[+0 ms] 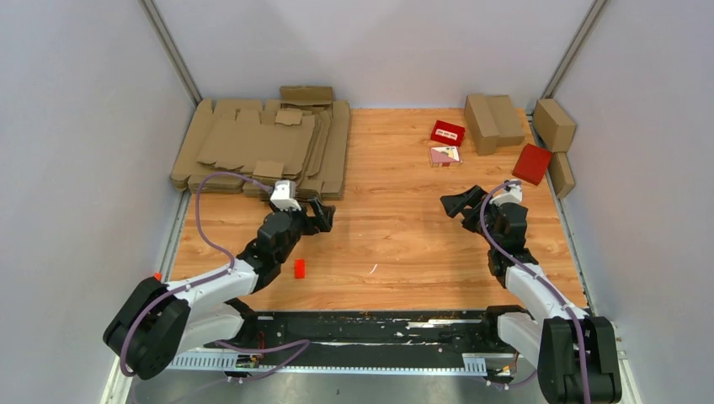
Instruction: Fold the paper box
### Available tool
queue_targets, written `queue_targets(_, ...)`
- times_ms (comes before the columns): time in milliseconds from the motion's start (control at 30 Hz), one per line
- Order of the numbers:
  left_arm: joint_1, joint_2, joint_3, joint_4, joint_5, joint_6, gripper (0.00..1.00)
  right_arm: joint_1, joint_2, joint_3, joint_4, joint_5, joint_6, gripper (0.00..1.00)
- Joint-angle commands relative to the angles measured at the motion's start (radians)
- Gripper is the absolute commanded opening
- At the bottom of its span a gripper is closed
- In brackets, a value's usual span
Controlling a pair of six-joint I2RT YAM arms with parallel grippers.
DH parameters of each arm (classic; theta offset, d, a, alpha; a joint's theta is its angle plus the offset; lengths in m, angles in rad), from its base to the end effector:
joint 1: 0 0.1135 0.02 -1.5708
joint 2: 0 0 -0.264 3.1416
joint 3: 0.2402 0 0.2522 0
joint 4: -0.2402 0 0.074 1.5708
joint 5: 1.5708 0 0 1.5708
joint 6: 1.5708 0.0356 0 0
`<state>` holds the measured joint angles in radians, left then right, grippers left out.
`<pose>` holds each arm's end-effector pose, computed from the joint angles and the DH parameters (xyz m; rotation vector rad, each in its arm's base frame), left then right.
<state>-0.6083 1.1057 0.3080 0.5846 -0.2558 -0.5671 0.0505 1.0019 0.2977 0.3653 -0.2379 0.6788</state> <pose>0.1870 -0.1192 0.1931 -0.1504 1.8129 -0.6157 0.2051 0.0188 0.1869 0.4477 1.9142 0.7132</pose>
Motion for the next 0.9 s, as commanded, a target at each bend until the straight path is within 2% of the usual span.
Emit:
queue_targets(0, 0.001, -0.051, -0.018, 0.056, -0.024, 0.008, 1.0, 0.012, -0.001, 0.035, 0.051, -0.004, -0.015, 0.92)
queue_targets(133, 0.0, -0.078, -0.018, 0.019, -0.035, 0.068, 1.0, 0.012, 0.0, 0.039, 0.047, 0.0, -0.02, 0.92)
queue_targets(300, 0.001, -0.116, -0.027, 0.012, 0.041, 0.149, 1.0, 0.016, 0.0, 0.042, 0.046, -0.003, -0.025, 0.91)
queue_targets(433, 0.001, -0.126, -0.004, -0.023, 0.066, 0.188, 0.95, 0.026, 0.012, 0.046, 0.046, 0.005, -0.039, 0.9)
queue_targets(533, -0.001, -0.133, 0.032, -0.085, 0.056, 0.198, 0.98, 0.026, 0.015, 0.044, 0.042, 0.014, -0.048, 0.9)
queue_targets(700, 0.002, -0.074, 0.303, -0.43, -0.121, 0.28, 0.99, 0.034, 0.012, 0.047, 0.037, 0.017, -0.061, 0.89)
queue_targets(867, 0.012, 0.129, 0.575, -0.652, -0.299, 0.389, 0.98, 0.042, 0.019, 0.045, 0.038, 0.019, -0.063, 0.89)
